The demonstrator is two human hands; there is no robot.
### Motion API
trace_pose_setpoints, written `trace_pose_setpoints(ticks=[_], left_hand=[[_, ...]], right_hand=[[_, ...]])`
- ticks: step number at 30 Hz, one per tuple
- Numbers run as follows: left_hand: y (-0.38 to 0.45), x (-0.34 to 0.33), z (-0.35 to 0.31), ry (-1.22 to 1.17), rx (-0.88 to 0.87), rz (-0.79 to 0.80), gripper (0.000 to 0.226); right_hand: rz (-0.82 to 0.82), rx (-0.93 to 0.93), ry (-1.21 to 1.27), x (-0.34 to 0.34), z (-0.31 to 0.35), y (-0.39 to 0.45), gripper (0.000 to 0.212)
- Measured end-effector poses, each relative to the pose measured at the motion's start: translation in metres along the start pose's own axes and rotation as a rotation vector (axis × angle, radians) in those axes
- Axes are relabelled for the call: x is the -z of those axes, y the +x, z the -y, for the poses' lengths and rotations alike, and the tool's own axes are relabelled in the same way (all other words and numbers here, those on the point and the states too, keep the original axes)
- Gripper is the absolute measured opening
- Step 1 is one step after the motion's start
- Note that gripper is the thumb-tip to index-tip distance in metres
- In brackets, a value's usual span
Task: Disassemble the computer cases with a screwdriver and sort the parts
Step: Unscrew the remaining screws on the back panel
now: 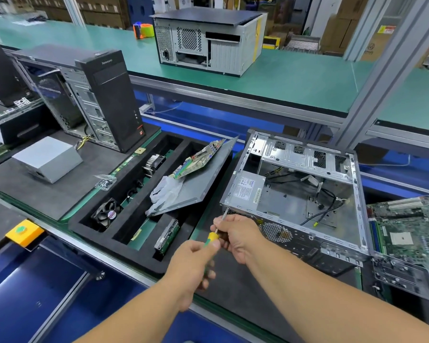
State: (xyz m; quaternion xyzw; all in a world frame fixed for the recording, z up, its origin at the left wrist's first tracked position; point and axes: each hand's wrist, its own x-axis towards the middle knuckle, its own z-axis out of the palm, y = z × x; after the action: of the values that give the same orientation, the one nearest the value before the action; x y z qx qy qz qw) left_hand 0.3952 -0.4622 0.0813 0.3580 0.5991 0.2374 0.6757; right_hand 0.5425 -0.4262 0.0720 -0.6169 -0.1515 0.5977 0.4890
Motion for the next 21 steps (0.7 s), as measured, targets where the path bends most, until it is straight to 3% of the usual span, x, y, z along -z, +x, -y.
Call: trace_pose_setpoints(ticks=[2,4,7,10,13,18,21], left_hand=[[0.001,-0.004,0.007,0.245,-0.131,-0.119,0.038],[0.001,-0.005,0.006,0.241,-0.132,-0.145,0.030],[-0.001,-0.001,-0.004,-0.162,0.174,0.085,0.024],[-0.004,0.004,-0.012,-0.370,0.376,0.389,0.044],[-0.001,0.007,-0.017,-0.214,0.329,0.436,0.053],[0.002,0.004,-0.015,0.185,0.059,0.258,0.043],[0.008,0.007,-0.012,0.246,0.000,0.185,0.033]], right_hand=[[-0.016,0.027,-0.003,-0.002,-0.002,0.002,0.009],[-0.024,0.049,-0.005,-0.003,-0.005,0.000,0.013],[-0.027,0.026,0.016,-0.003,-0.003,-0.004,0.011],[-0.002,-0.032,0.065,0.000,0.004,-0.005,0.016],[-0.060,-0.078,0.061,-0.005,0.008,-0.008,0.015],[-0.163,-0.051,0.016,-0.017,0.009,-0.009,0.015],[-0.195,-0.022,0.015,-0.022,0.005,-0.009,0.015]])
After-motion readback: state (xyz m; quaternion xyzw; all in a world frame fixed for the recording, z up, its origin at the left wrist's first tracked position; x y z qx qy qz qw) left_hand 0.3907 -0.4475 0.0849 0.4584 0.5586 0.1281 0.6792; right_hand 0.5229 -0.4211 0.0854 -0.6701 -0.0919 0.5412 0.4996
